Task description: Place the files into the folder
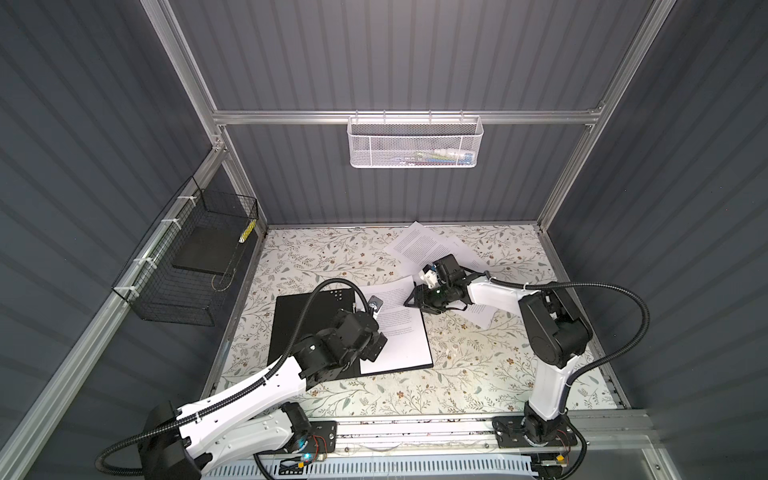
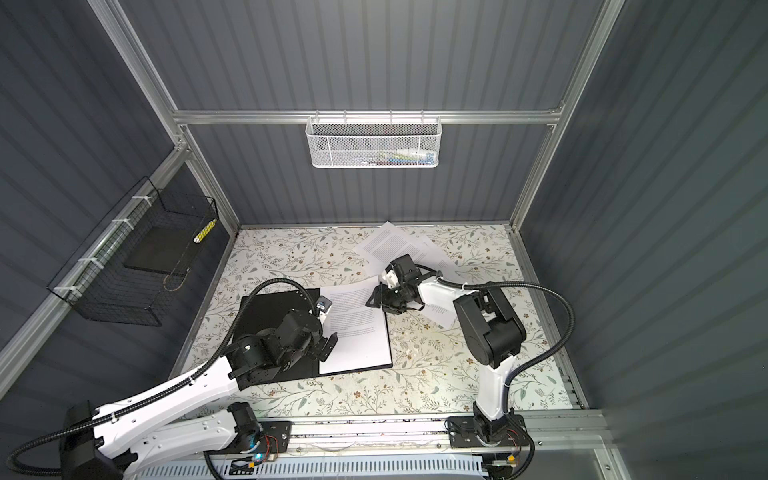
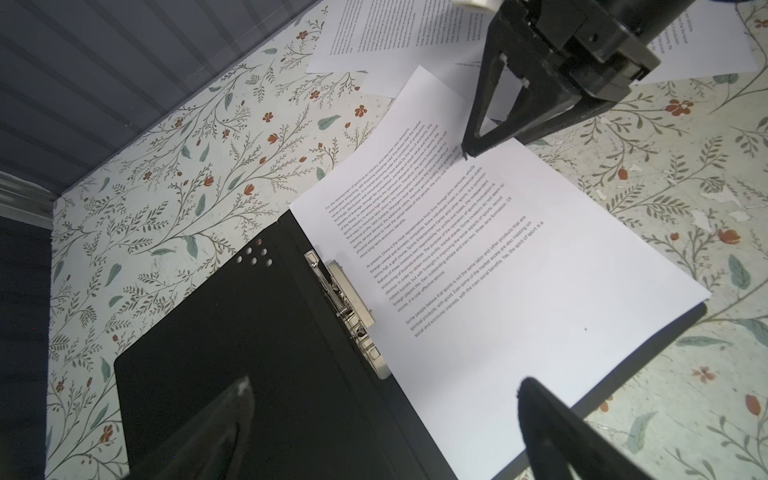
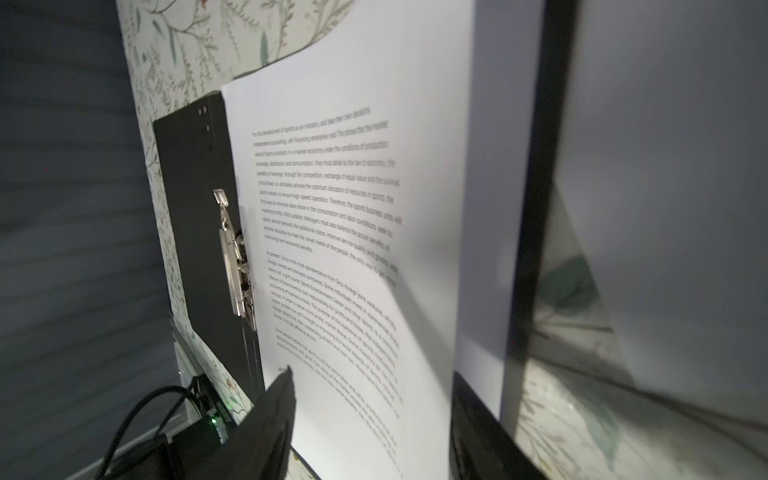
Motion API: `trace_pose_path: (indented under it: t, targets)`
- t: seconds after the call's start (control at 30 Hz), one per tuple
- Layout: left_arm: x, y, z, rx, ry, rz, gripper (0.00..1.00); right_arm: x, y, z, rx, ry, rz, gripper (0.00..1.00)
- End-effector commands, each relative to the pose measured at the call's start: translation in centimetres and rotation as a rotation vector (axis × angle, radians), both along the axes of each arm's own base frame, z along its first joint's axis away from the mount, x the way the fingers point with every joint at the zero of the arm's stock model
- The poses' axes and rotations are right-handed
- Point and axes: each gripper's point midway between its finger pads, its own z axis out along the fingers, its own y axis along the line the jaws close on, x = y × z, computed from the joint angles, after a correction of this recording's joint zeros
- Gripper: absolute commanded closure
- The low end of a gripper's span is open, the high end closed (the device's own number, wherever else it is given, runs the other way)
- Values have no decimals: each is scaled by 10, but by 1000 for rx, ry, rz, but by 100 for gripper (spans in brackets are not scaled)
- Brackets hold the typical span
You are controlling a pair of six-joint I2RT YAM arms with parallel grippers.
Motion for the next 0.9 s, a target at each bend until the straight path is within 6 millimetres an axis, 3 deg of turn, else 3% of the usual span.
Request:
trace_pose_path:
  t: [0.0, 0.17, 0.27, 0.47, 0.6, 0.87]
  targets:
    - [0, 1, 10, -12, -10, -4, 0, -2, -21, 13, -102, -45, -49, 26]
    - [0, 4, 11, -14, -14, 4, 0, 0, -62, 35, -251, -154, -132, 1]
    - [-1, 4, 10, -15, -12, 6, 0, 1, -100, 39, -321, -173, -192, 1]
    - [0, 2, 12, -17, -12, 2, 0, 14, -189, 10, -308, -29, -411, 1]
    - [0, 3, 12, -20, -10, 7, 0, 25, -211, -1, -304, 3, -451, 1]
    - [-1, 5, 13, -26, -13, 16, 0, 33, -215, -34, -308, 81, -448, 1]
